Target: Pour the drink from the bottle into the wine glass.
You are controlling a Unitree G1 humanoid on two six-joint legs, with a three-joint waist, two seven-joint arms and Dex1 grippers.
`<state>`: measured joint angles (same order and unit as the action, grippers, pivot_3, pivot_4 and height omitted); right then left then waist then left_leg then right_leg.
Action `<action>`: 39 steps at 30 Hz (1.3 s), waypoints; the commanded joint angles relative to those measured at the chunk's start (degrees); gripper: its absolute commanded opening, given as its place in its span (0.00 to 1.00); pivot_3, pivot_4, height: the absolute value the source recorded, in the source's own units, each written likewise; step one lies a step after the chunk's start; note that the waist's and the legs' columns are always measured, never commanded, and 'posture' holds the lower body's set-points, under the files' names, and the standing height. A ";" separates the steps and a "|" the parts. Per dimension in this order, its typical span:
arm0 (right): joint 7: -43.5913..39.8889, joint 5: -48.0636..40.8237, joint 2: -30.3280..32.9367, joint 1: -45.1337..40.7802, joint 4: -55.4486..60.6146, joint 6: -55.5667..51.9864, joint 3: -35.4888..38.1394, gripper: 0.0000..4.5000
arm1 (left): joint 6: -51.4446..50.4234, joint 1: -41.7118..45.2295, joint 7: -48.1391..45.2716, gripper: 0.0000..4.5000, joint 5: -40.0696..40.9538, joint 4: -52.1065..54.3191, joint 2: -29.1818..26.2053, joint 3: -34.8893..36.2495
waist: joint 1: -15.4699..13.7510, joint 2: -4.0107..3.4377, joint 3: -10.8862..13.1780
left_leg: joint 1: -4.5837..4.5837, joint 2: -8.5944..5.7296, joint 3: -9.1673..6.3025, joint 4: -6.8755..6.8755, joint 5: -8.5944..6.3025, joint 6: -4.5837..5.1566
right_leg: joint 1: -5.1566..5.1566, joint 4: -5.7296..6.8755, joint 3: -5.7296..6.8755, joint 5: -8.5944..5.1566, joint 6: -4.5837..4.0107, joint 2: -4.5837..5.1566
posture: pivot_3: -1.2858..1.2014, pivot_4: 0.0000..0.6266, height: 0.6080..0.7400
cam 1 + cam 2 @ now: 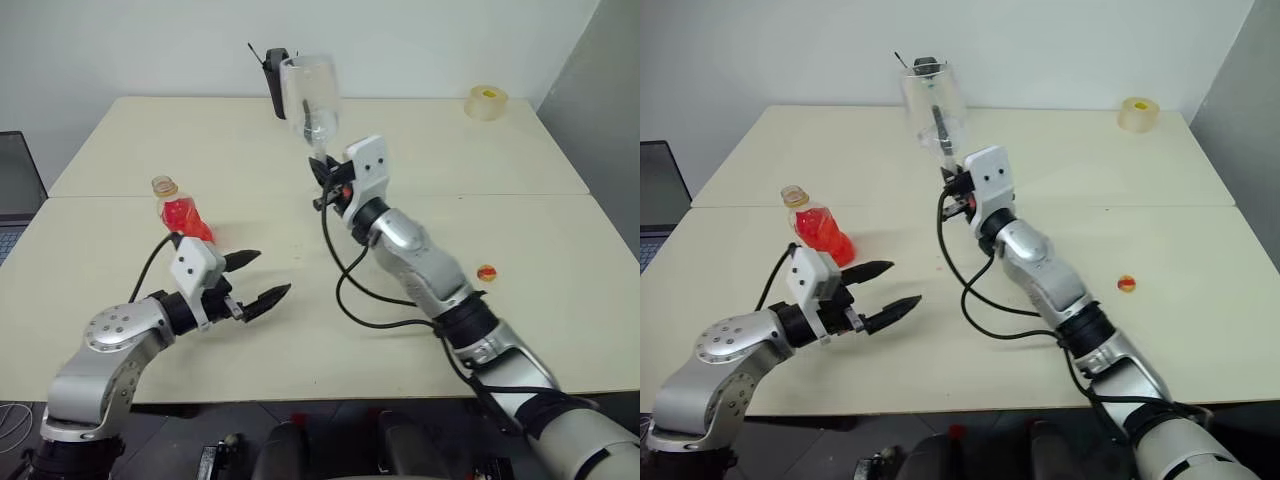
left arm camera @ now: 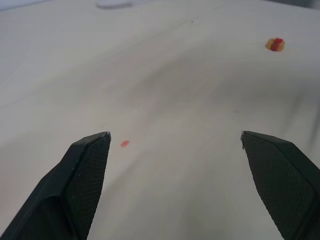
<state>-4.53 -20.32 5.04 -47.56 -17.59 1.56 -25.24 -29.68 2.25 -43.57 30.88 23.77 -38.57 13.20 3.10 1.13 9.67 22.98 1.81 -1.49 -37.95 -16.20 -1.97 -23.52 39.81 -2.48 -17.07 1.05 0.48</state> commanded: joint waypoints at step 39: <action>-11.75 20.29 -13.38 9.74 -30.65 14.38 11.15 0.03 | -0.26 1.66 -0.28 1.00 1.11 -0.53 -3.77 4.14 | -0.11 0.13 -0.30 | -0.46 -0.12 -0.01 0.02 0.01 -0.05 | 0.40 0.10 -0.02 -0.01 -0.01 0.13 | 0.52 0.24 1.00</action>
<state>-16.20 0.32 -7.41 -39.14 -46.07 20.13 -15.10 -31.00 2.67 -43.34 32.32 23.19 -41.30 17.07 3.00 1.26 9.36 22.53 1.69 -1.51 -37.94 -16.19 -2.02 -23.13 39.91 -2.50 -17.08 1.04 0.62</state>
